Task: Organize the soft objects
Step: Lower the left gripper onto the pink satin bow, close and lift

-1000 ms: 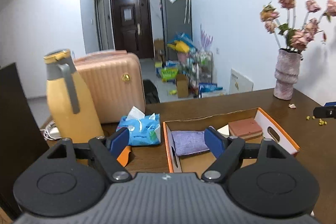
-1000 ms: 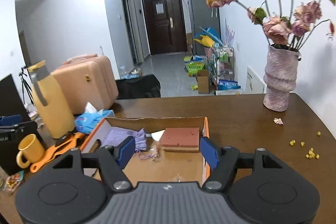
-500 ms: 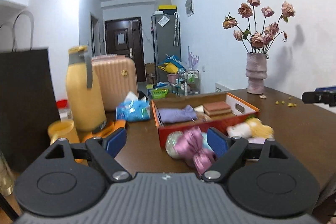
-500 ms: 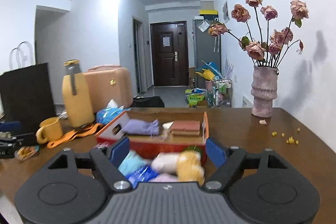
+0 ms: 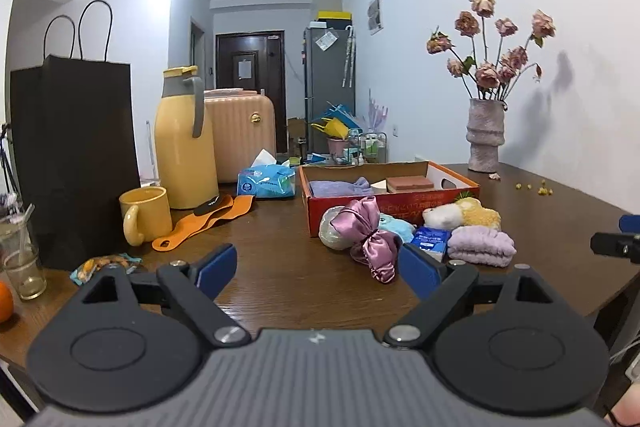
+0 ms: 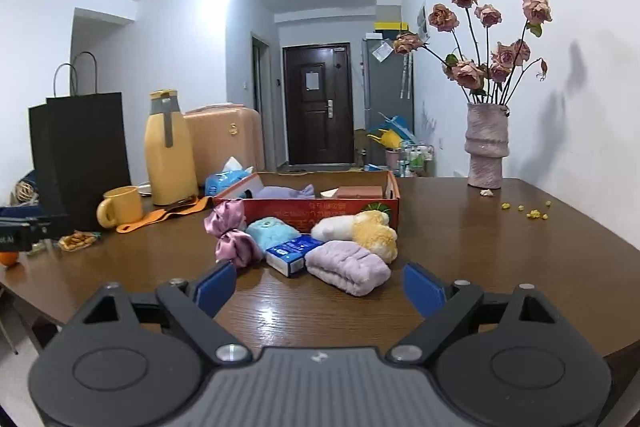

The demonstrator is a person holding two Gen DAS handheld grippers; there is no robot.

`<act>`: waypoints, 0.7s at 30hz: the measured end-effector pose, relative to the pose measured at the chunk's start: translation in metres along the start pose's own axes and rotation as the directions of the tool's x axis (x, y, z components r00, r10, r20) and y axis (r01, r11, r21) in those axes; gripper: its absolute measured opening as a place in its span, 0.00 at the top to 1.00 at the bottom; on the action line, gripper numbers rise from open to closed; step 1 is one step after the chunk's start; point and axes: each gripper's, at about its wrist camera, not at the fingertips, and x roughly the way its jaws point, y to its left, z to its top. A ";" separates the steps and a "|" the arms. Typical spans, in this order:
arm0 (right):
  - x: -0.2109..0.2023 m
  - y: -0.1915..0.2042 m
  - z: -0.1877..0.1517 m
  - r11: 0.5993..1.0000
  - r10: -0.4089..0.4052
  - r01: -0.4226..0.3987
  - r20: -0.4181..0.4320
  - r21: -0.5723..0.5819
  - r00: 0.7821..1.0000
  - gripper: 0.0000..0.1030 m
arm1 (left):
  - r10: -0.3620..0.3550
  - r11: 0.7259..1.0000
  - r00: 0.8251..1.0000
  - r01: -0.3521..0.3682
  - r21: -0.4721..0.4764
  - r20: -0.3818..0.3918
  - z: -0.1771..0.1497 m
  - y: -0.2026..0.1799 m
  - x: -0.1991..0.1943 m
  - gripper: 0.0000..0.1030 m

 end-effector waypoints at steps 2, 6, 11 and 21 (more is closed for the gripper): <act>0.001 0.004 -0.002 1.000 0.009 -0.009 0.003 -0.011 1.000 0.12 | -0.007 1.000 1.000 0.007 0.006 -0.009 -0.001 -0.002 0.003 0.13; 0.008 0.011 -0.005 0.999 0.018 -0.019 -0.016 -0.034 1.000 0.12 | -0.012 1.000 1.000 0.012 0.010 -0.023 -0.006 -0.001 0.008 0.13; 0.033 0.015 -0.009 0.999 0.050 -0.051 -0.049 -0.020 0.998 0.12 | -0.031 0.999 0.998 0.032 0.024 -0.052 -0.007 0.003 0.034 0.13; 0.140 0.045 -0.001 0.989 0.139 -0.147 -0.198 -0.026 0.970 0.20 | -0.117 0.988 0.985 0.128 0.081 -0.125 0.031 -0.012 0.175 0.14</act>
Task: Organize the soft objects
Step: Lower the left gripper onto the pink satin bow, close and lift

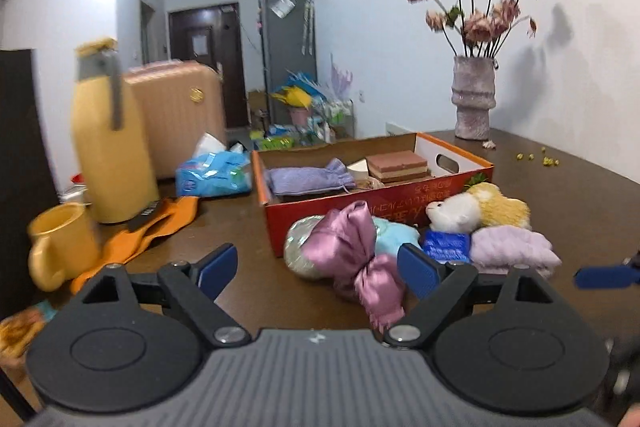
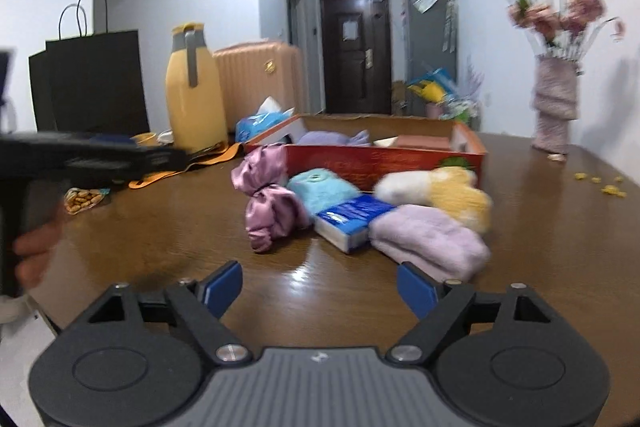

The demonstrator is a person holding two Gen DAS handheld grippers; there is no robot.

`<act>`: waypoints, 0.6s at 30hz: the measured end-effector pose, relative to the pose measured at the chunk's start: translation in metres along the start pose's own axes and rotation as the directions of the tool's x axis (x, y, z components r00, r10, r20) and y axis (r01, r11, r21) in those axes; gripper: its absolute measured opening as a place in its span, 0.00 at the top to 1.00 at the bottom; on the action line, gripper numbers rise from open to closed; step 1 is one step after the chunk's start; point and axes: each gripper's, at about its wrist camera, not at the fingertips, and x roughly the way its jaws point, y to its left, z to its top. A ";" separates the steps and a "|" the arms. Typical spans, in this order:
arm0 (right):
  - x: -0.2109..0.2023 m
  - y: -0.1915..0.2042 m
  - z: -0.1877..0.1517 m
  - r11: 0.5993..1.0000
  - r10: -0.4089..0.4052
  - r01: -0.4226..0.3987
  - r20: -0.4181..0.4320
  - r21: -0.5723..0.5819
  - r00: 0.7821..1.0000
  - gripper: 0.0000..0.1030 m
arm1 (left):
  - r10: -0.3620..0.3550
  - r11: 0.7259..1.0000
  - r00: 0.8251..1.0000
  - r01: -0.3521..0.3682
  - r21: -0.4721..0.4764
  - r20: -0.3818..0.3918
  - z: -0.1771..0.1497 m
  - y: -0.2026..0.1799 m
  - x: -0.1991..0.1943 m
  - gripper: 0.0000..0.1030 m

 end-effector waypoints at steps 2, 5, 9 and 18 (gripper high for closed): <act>0.023 0.004 0.010 1.000 0.016 -0.016 -0.021 -0.010 1.000 0.26 | -0.025 1.000 0.999 0.024 -0.012 -0.030 0.010 0.001 0.027 0.17; 0.060 0.010 0.026 0.998 0.058 -0.059 -0.056 -0.014 0.997 0.28 | -0.058 0.998 0.997 0.059 0.003 -0.050 0.020 -0.001 0.059 0.27; 0.107 0.017 0.041 0.995 0.103 -0.104 -0.105 0.000 0.989 0.37 | -0.099 0.995 0.989 0.099 -0.006 -0.110 0.024 0.004 0.089 0.54; 0.130 0.019 0.037 0.989 0.146 -0.139 -0.156 0.055 0.977 0.77 | -0.171 0.973 0.972 0.141 -0.183 -0.160 0.000 0.032 0.066 0.81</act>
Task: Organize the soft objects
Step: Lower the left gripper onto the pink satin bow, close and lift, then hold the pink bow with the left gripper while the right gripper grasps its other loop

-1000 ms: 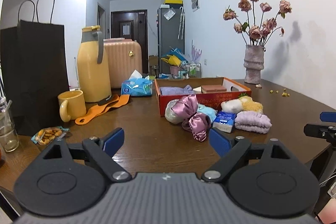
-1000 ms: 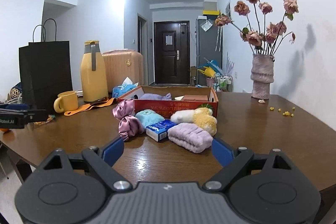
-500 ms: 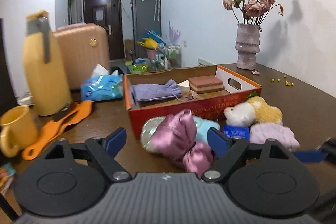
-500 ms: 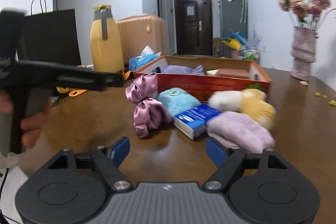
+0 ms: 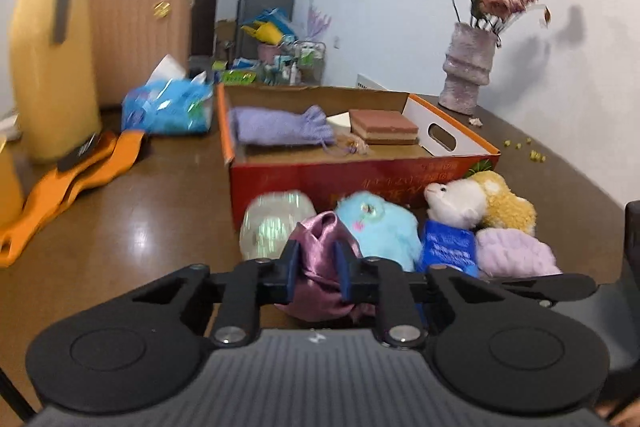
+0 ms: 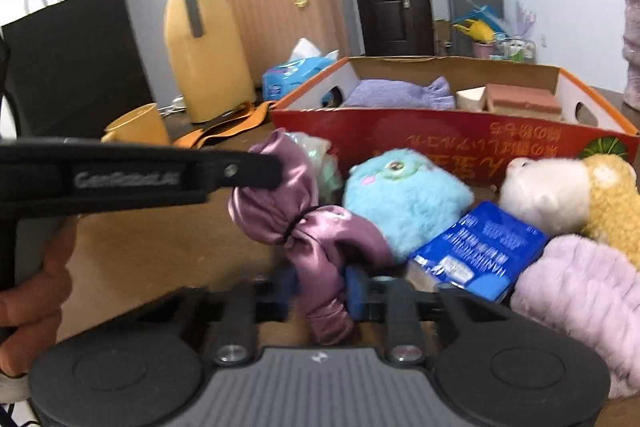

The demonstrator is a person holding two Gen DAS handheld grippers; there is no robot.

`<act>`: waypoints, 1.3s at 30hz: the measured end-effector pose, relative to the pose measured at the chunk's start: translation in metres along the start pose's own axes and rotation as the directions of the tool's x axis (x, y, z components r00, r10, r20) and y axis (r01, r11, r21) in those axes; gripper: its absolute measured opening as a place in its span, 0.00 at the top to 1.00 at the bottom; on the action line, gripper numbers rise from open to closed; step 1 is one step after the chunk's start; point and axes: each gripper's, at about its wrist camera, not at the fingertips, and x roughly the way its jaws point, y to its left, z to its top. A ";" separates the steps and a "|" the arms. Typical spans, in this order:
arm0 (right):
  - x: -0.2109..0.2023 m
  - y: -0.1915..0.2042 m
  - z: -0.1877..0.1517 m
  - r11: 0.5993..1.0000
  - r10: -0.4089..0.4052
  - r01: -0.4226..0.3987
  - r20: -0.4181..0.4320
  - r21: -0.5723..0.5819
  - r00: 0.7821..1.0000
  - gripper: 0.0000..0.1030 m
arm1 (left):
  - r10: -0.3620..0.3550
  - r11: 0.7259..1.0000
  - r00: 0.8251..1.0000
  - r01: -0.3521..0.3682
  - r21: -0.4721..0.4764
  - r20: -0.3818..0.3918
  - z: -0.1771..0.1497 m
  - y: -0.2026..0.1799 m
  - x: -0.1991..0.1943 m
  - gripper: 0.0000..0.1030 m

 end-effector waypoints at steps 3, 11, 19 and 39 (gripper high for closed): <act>-0.027 0.009 -0.013 0.997 -0.004 0.005 0.013 -0.074 1.000 0.78 | -0.031 0.997 0.999 0.032 -0.071 0.007 -0.019 0.000 -0.026 0.82; -0.102 0.023 -0.069 0.974 -0.071 0.071 0.007 -0.216 0.997 0.65 | -0.077 0.985 0.997 0.073 -0.156 -0.021 -0.091 -0.032 -0.082 0.83; -0.166 -0.002 -0.078 0.999 -0.035 0.031 0.168 0.029 0.985 0.43 | -0.023 0.995 0.999 0.019 -0.099 -0.038 -0.124 -0.050 -0.099 0.83; -0.144 -0.004 -0.086 0.985 -0.055 0.025 0.175 0.172 0.983 0.90 | -0.047 0.995 0.999 0.047 -0.089 0.010 -0.121 -0.063 -0.105 0.85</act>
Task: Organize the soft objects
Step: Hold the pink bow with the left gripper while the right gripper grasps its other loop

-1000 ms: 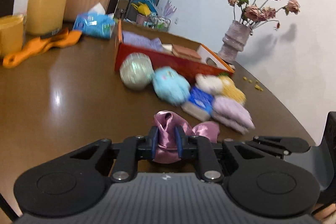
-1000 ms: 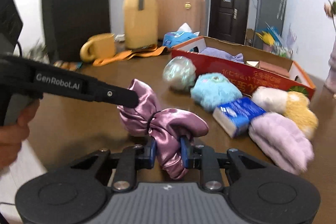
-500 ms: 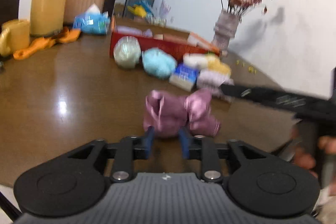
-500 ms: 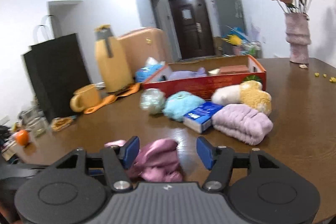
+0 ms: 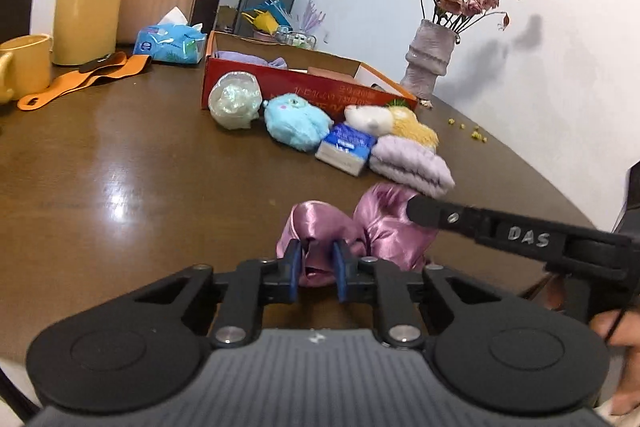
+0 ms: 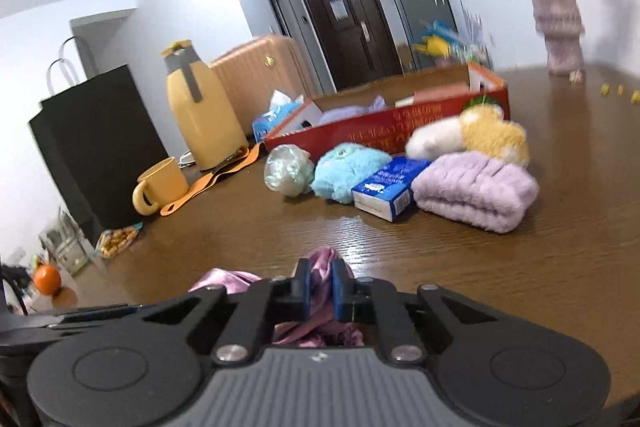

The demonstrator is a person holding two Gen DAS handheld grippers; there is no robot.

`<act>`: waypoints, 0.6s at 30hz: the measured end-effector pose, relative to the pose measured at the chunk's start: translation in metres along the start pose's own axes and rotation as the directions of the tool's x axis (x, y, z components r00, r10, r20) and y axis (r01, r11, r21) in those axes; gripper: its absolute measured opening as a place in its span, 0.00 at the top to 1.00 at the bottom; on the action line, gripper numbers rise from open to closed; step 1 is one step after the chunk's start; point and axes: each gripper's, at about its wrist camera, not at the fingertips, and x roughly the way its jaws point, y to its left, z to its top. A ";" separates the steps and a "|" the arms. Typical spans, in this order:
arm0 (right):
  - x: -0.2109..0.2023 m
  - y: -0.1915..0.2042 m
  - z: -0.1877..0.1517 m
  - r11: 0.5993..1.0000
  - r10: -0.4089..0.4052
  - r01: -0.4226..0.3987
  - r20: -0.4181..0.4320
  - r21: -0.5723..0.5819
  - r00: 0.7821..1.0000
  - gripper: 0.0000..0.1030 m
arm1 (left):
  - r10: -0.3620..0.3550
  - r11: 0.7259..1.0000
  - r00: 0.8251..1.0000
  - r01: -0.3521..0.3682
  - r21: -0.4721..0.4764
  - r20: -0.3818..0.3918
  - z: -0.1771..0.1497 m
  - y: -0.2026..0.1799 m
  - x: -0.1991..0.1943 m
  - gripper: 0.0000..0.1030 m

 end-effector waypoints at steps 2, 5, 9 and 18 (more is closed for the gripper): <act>-0.011 0.007 -0.009 1.000 -0.014 0.014 0.003 -0.022 1.000 0.90 | 0.031 0.999 1.000 -0.031 0.043 -0.001 -0.012 -0.009 -0.003 0.86; -0.018 0.017 -0.025 0.996 -0.064 0.064 0.008 -0.070 0.998 0.90 | 0.062 0.996 0.998 -0.061 0.071 -0.006 -0.023 -0.016 -0.003 0.87; -0.017 0.016 -0.034 0.994 -0.088 0.087 -0.002 -0.068 0.996 0.90 | 0.039 0.997 0.999 -0.038 0.069 -0.015 -0.024 -0.015 -0.009 0.73; -0.014 0.010 -0.036 0.995 -0.084 0.083 -0.014 -0.057 0.996 0.82 | 0.042 0.999 0.998 -0.043 0.023 0.036 -0.003 -0.008 -0.002 0.56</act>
